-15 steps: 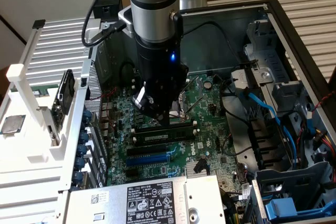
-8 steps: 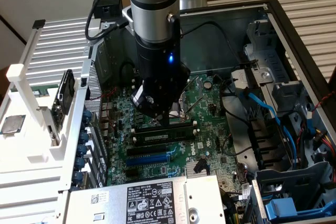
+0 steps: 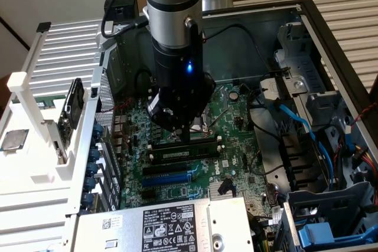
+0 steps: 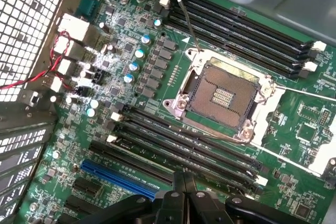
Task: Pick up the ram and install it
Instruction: 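Press down the ram until it locks into place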
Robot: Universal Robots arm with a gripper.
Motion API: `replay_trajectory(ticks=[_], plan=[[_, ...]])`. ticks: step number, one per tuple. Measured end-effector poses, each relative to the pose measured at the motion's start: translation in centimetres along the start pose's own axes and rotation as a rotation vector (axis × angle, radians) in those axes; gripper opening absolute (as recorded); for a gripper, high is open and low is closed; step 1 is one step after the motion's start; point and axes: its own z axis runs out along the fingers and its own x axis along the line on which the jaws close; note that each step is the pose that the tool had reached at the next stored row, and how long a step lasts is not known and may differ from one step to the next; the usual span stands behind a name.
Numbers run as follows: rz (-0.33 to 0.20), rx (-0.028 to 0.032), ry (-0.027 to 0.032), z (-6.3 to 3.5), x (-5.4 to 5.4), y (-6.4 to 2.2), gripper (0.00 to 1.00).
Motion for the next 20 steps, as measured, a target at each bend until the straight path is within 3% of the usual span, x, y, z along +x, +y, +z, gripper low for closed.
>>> replay_trajectory(ticks=[20], plan=[[0.314,-0.0024,0.0015,0.06,0.00,0.00,0.10]])
